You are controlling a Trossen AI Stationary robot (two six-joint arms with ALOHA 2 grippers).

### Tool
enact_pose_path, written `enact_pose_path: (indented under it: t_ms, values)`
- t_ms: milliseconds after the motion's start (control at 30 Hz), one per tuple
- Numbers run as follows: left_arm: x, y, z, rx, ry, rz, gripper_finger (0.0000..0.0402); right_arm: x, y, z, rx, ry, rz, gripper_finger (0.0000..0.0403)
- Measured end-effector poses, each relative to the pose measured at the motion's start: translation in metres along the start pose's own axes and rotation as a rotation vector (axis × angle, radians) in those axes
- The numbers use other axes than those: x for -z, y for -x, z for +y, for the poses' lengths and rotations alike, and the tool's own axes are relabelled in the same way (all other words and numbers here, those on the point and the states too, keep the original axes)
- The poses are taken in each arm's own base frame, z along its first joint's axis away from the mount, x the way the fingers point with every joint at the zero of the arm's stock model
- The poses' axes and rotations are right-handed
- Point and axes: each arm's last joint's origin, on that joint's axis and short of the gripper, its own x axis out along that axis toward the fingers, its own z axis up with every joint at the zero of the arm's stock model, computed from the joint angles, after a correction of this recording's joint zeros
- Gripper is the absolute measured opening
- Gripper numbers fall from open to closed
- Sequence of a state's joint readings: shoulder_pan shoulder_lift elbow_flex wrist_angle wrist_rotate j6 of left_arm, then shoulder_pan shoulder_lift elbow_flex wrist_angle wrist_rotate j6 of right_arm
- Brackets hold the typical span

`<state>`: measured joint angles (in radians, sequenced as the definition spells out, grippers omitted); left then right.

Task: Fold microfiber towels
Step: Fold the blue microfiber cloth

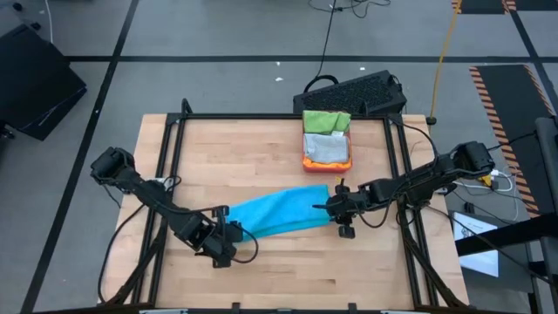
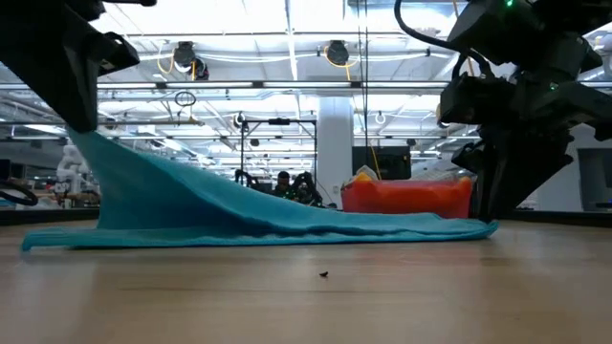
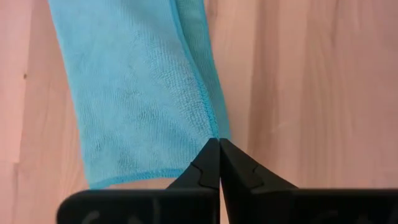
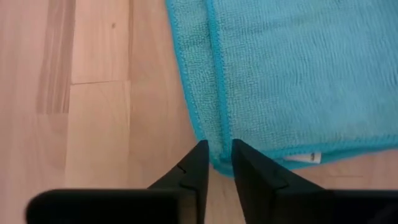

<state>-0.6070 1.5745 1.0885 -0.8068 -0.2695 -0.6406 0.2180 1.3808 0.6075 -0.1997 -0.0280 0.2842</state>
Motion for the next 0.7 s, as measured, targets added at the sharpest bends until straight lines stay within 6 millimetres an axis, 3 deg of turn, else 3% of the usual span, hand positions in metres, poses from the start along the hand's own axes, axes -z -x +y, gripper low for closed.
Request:
enact_pose_path:
  t_ms: [233, 500, 700]
  values:
    - [0.004, 0.005, -0.005, 0.02, -0.024, -0.005, 0.0003, 0.0, 0.0, 0.001, -0.027, -0.054, 0.009, 0.0004]
    - [0.003, 0.034, 0.005, 0.063, 0.027, -0.1, 0.0003, -0.001, 0.0, 0.001, -0.03, -0.108, 0.002, 0.0008]
    - [0.008, 0.02, -0.003, 0.104, 0.025, -0.156, 0.0005, -0.008, 0.0, 0.003, -0.051, -0.079, -0.074, 0.0021]
